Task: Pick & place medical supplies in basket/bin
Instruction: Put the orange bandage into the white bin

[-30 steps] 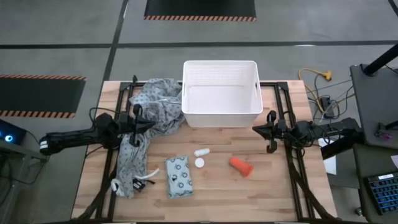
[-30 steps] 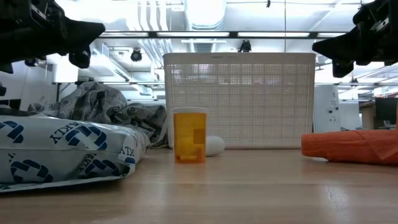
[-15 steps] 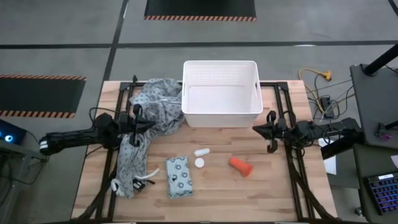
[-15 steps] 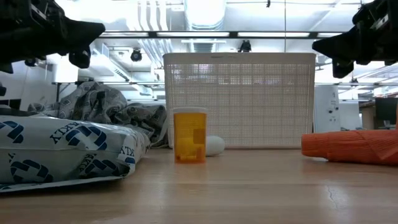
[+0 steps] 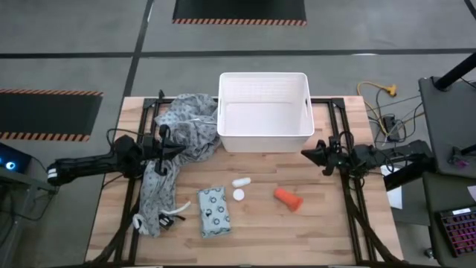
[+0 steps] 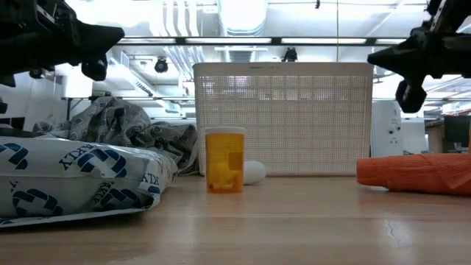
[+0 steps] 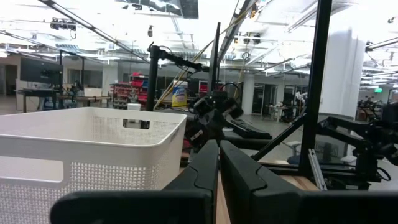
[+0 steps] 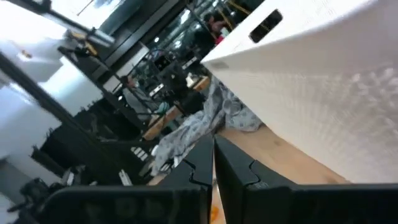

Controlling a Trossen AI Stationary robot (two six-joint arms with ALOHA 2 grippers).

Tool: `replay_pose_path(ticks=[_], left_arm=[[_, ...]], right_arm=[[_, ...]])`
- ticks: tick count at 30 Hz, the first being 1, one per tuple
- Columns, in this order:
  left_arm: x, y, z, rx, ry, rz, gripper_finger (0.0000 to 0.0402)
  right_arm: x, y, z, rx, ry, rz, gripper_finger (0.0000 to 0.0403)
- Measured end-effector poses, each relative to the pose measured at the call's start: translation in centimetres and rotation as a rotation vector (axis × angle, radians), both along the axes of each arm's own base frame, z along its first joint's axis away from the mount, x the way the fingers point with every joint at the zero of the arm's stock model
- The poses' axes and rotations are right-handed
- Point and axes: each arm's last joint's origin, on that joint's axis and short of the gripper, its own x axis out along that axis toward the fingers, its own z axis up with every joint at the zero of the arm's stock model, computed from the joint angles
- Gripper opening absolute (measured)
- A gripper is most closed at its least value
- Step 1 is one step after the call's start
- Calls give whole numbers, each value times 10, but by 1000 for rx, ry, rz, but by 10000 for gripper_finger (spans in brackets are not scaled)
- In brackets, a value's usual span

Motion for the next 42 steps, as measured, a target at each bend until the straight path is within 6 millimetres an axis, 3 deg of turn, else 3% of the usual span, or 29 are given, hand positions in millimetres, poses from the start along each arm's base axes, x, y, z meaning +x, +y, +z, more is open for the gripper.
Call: replay_pose_path(ticks=[6,11,18,23,31,36,42], left_arm=[[0,0,0,0,0,0,0],[0,0,0,0,0,0,0],[0,0,0,0,0,0,0],[0,0,0,0,0,0,0],[0,0,0,0,0,0,0],[0,0,0,0,-1,3,0],[0,0,0,-2,-1,9,0]], right_arm=[[2,0,17,-48,-146,-13,48],[9,2,28,-7,-116,-4,107],[36,10,75,-60,-53,88,189],[65,21,99,-100,185,181,220],[115,51,114,-90,571,381,224],[140,74,107,-107,862,429,224],[158,92,80,-92,1248,381,228]])
